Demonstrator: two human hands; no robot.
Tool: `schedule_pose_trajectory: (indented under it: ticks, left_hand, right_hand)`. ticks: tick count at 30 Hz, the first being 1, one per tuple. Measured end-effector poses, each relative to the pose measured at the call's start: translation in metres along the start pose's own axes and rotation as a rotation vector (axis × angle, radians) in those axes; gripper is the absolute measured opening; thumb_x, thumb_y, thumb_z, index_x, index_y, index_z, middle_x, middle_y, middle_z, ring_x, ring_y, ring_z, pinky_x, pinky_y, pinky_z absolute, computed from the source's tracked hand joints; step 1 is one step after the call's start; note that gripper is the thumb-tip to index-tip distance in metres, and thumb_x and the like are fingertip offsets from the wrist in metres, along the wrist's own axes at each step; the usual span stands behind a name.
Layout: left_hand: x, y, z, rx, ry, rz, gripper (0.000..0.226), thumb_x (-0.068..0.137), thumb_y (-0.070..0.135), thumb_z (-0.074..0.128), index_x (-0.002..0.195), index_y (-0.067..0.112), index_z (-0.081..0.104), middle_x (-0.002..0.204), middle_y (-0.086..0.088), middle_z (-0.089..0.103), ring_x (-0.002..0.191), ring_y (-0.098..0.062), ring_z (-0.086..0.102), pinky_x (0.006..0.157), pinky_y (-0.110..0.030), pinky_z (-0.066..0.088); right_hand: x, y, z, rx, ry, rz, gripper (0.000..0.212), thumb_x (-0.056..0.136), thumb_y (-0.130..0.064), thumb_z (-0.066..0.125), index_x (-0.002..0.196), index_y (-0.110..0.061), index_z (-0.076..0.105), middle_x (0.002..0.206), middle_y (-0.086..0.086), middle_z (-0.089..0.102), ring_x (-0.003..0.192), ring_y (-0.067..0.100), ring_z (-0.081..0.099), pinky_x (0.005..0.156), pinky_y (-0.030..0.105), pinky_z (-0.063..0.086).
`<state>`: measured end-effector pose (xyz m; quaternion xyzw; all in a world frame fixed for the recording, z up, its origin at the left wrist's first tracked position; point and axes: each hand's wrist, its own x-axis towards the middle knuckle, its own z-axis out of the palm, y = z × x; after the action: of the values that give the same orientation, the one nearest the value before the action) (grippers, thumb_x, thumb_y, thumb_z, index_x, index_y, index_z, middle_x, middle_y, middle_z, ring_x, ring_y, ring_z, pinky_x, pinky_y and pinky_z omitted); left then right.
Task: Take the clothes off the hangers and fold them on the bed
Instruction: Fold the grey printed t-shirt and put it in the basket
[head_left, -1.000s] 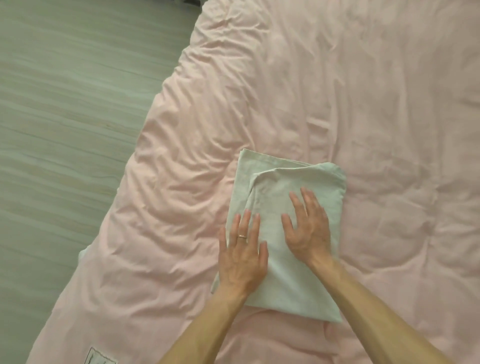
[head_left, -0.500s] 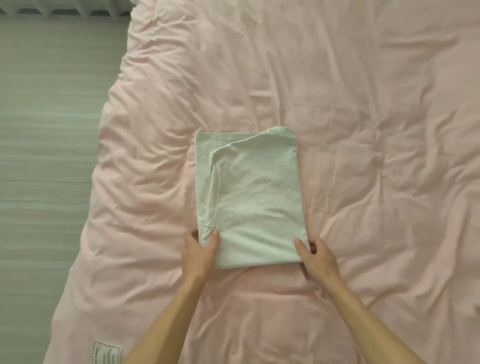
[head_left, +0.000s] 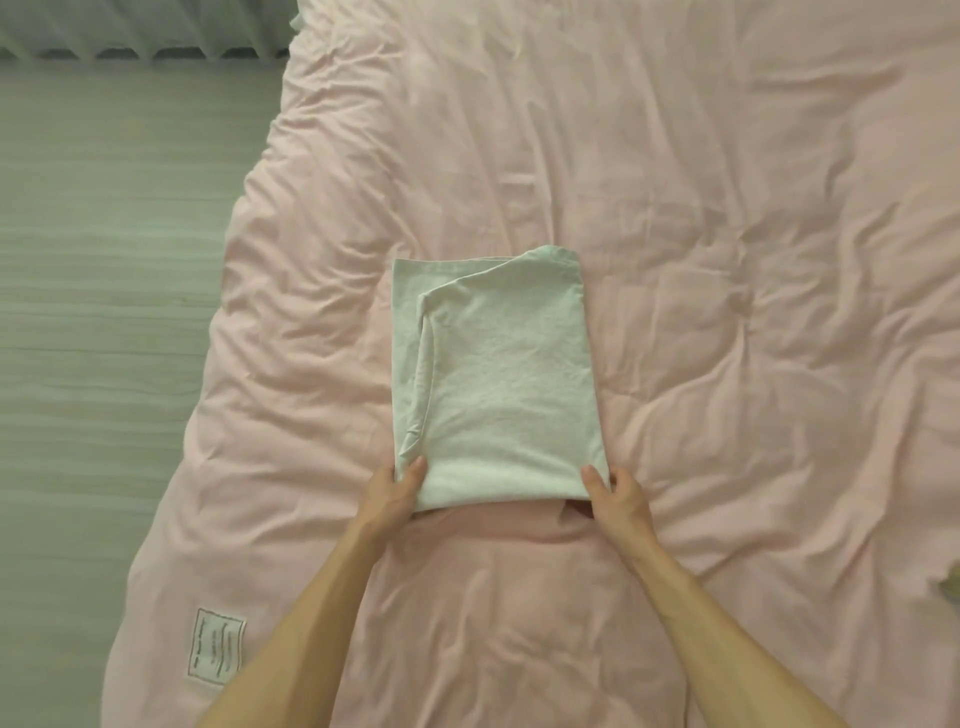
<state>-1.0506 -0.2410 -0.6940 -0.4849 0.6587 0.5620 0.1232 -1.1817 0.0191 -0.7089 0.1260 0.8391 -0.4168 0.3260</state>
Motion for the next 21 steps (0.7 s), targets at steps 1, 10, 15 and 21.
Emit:
schedule_pose_trajectory:
  ticks: [1, 10, 15, 21]
  left_hand:
    - [-0.005, -0.003, 0.003, 0.013, 0.020, 0.009, 0.044, 0.094, 0.052, 0.059, 0.115, 0.014, 0.067, 0.104, 0.000, 0.073, 0.096, -0.021, 0.070, 0.089, -0.046, 0.057]
    - [-0.058, -0.005, 0.012, 0.082, 0.086, 0.053, 0.041, 0.094, 0.042, 0.057, 0.129, 0.023, 0.047, 0.116, -0.004, 0.064, 0.096, -0.022, 0.063, 0.079, -0.038, 0.052]
    - [-0.119, -0.034, 0.029, -0.048, 0.027, 0.108, 0.055, 0.095, 0.022, 0.055, 0.142, 0.050, 0.046, 0.122, 0.003, 0.063, 0.080, -0.010, 0.058, 0.066, -0.026, 0.050]
    - [-0.184, -0.060, 0.046, -0.169, 0.060, 0.120, 0.042, 0.095, 0.008, 0.054, 0.124, 0.035, 0.064, 0.126, 0.004, 0.055, 0.073, -0.016, 0.061, 0.056, -0.030, 0.056]
  right_hand:
    - [0.000, 0.003, -0.002, 0.096, -0.034, 0.028, 0.022, 0.096, -0.030, 0.065, 0.095, -0.010, 0.057, 0.098, 0.004, 0.067, 0.091, 0.024, 0.067, 0.078, 0.040, 0.056]
    - [-0.041, 0.007, -0.048, -0.050, 0.045, -0.244, 0.026, 0.097, -0.025, 0.061, 0.117, -0.020, 0.046, 0.091, -0.006, 0.059, 0.073, 0.014, 0.058, 0.067, 0.027, 0.037]
    - [-0.073, 0.053, -0.069, 0.018, -0.079, -0.205, 0.022, 0.097, -0.014, 0.058, 0.095, -0.034, 0.067, 0.093, 0.003, 0.070, 0.056, 0.014, 0.065, 0.057, 0.024, 0.053]
    - [-0.107, 0.089, -0.095, 0.139, -0.176, -0.075, 0.020, 0.096, -0.007, 0.058, 0.094, -0.018, 0.075, 0.101, 0.011, 0.069, 0.055, 0.021, 0.065, 0.057, 0.033, 0.053]
